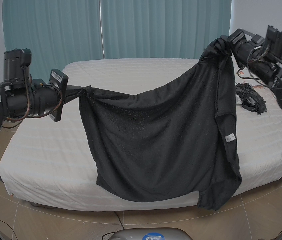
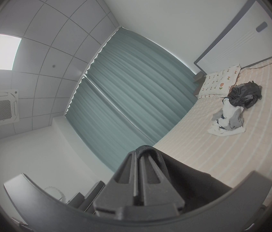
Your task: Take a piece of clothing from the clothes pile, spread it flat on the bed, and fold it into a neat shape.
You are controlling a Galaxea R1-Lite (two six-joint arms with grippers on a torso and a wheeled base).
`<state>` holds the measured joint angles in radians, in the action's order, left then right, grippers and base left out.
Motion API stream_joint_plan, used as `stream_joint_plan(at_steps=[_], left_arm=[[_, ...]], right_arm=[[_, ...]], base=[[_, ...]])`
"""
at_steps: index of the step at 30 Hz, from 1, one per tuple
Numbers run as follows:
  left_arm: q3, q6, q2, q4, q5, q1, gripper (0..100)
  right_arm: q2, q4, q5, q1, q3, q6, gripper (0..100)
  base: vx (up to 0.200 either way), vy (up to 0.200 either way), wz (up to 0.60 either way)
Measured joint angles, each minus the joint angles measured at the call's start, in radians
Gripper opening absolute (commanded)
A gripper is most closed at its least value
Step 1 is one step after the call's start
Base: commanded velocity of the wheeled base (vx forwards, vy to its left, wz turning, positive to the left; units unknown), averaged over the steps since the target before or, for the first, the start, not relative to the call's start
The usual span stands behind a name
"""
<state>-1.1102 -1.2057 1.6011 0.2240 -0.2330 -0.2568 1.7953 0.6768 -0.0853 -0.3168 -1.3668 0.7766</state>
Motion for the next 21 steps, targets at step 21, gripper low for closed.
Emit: stream_joint_plan(at_steps=[21], left_arm=[[-0.234, -0.01, 0.393, 0.002, -0.003, 0.058, 0]], right_arm=[[0.473, 0.174, 0.013, 0.029, -0.152, -0.08, 0]], base=[[0.2, 0.0, 0.0]])
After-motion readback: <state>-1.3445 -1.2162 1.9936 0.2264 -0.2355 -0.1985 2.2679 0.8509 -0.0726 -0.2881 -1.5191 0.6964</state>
